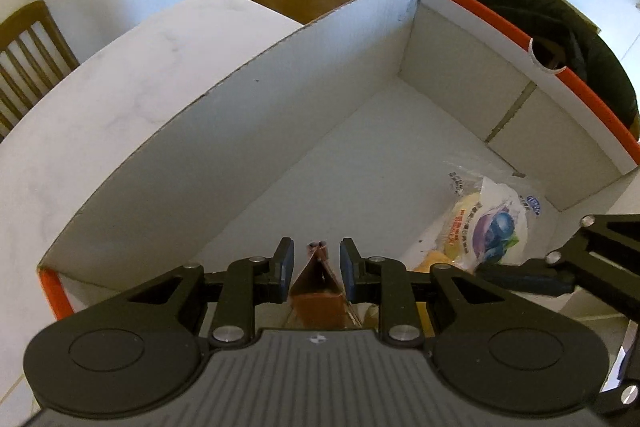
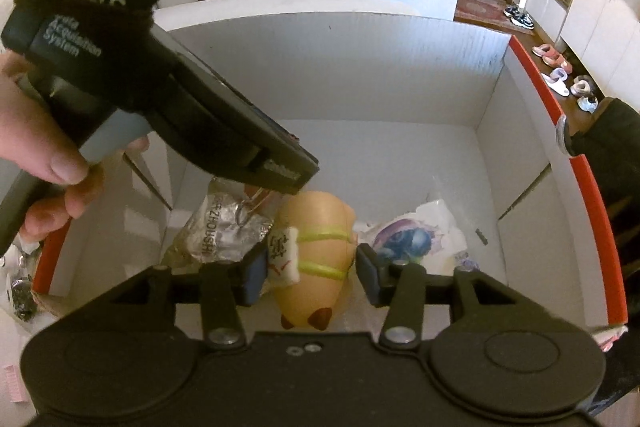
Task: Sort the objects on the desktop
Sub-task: 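Open both grippers to drop the clip and toy into the box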
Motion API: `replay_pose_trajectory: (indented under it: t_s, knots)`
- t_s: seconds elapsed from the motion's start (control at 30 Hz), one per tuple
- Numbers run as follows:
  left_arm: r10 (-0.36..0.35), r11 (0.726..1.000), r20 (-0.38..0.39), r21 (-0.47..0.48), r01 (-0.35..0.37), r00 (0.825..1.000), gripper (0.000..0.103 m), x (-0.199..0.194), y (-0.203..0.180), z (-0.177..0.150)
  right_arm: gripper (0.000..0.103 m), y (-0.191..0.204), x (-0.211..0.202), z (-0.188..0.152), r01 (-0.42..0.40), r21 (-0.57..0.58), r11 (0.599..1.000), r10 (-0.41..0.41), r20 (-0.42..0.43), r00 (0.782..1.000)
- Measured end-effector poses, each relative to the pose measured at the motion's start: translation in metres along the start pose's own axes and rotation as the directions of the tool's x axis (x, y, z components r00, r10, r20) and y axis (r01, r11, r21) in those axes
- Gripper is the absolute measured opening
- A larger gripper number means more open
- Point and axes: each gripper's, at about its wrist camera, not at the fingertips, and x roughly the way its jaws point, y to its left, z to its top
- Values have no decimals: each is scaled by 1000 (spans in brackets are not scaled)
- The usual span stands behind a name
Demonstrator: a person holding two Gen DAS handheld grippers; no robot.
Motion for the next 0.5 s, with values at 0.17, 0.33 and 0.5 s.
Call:
replay_pose_trajectory:
  t_s: [0.17,0.33,0.5]
  knots:
    - [-3,1000,31,-30,4,1000,23,-13,5,-10,65,1,-8,-3,6,12,1000,-6,18,1000]
    - [-28,999,73,-35,31,997,24,-37,6,-23,67,3,-24,-5,-9,25,1000,8,44,999]
    - [-70,996,135,-43,77,988,24,-72,14,-33,67,1,-47,-9,-22,41,999,18,84,996]
